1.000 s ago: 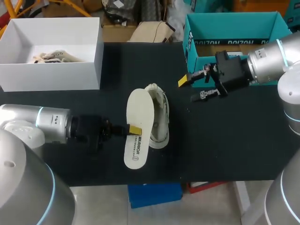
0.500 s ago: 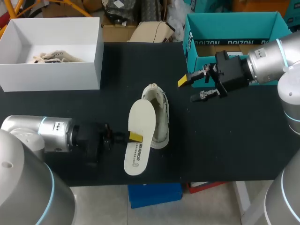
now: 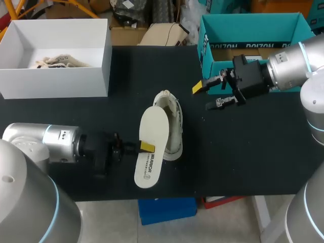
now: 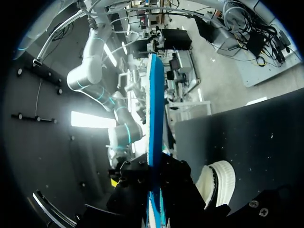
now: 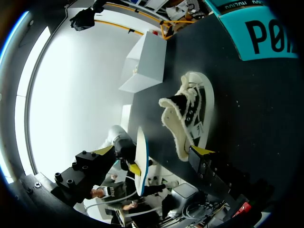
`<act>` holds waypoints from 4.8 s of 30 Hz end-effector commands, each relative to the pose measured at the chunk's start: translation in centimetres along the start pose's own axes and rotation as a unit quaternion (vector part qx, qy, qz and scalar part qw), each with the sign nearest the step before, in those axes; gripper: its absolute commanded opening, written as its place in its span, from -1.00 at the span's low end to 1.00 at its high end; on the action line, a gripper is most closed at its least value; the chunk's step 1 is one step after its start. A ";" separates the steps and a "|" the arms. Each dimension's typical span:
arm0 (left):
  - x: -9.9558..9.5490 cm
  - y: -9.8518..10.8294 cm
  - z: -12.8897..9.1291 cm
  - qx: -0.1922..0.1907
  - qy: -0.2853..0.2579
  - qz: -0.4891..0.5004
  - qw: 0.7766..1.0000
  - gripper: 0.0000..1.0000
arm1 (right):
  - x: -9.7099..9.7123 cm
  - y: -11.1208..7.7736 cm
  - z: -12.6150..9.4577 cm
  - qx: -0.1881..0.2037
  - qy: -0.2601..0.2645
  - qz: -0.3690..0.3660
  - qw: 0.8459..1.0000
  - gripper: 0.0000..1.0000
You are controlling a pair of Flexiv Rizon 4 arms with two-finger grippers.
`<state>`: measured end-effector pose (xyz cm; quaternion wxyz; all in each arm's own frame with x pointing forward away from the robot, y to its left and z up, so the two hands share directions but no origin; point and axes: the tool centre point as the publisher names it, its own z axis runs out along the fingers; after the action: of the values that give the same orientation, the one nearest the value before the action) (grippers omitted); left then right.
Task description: Take the shoe out of the shoebox, open the shoe tongue, remove and reinsert the insole, then place the shoe into the shoebox
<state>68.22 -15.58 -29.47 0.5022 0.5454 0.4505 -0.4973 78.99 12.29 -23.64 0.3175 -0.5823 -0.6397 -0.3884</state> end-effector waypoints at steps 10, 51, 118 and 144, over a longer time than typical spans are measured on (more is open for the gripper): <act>-0.1 -1.5 0.7 0.041 0.018 -0.069 0.997 -1.00 | -0.1 -0.7 -1.5 -0.025 -0.054 -0.016 0.998 1.00; 1.2 -3.5 -0.6 0.031 0.027 -0.098 0.994 -1.00 | -3.7 -7.4 -6.2 -0.213 -0.257 -0.201 0.921 1.00; 2.0 -1.1 -1.3 0.172 0.233 -0.208 0.934 -1.00 | -3.7 -7.4 -6.2 -0.213 -0.257 -0.201 0.921 1.00; 4.8 2.6 2.0 0.156 0.292 -0.241 0.912 -1.00 | -3.7 -7.4 -6.2 -0.213 -0.257 -0.201 0.921 1.00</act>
<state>71.19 -17.51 -33.76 0.1214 0.6125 0.6089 -0.4892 71.80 5.07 -24.70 -0.0771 -0.5758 -0.7047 -0.4072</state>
